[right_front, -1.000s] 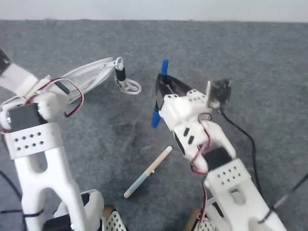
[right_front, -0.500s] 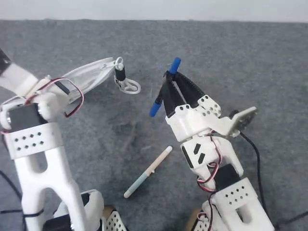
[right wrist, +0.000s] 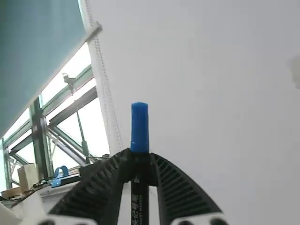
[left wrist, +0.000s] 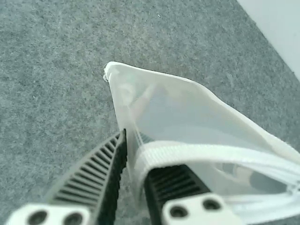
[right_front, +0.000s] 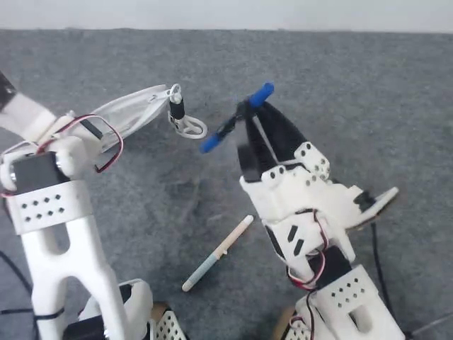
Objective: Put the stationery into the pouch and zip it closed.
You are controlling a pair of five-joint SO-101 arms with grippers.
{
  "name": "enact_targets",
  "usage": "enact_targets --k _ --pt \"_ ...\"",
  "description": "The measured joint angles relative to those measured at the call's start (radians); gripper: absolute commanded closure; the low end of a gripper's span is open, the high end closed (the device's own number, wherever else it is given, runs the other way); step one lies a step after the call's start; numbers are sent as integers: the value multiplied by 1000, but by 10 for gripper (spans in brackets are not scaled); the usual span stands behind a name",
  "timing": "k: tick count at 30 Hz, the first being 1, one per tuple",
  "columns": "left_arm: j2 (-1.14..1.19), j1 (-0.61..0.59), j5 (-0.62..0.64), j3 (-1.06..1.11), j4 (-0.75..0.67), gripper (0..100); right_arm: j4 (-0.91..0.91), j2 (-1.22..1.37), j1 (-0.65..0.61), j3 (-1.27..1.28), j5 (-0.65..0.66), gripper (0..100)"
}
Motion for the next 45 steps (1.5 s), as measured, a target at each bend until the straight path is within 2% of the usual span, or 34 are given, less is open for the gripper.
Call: enact_targets --k 4,7,21,31,39,42,45 --pt "0 0 0 0 0 988 -5 20 -78 -97 51 992" --pt "0 0 0 0 0 988 -14 132 -114 -187 61 992" --pt "0 0 0 0 0 988 -15 747 -127 -620 61 992" --pt "0 0 0 0 0 988 -15 1007 -127 -795 61 992" --pt "0 3 0 0 0 988 -15 1092 -127 -806 69 992" --pt "0 3 0 0 0 988 -31 1092 -129 -752 121 992" --pt "0 3 0 0 0 988 -126 1094 -133 -671 204 992"
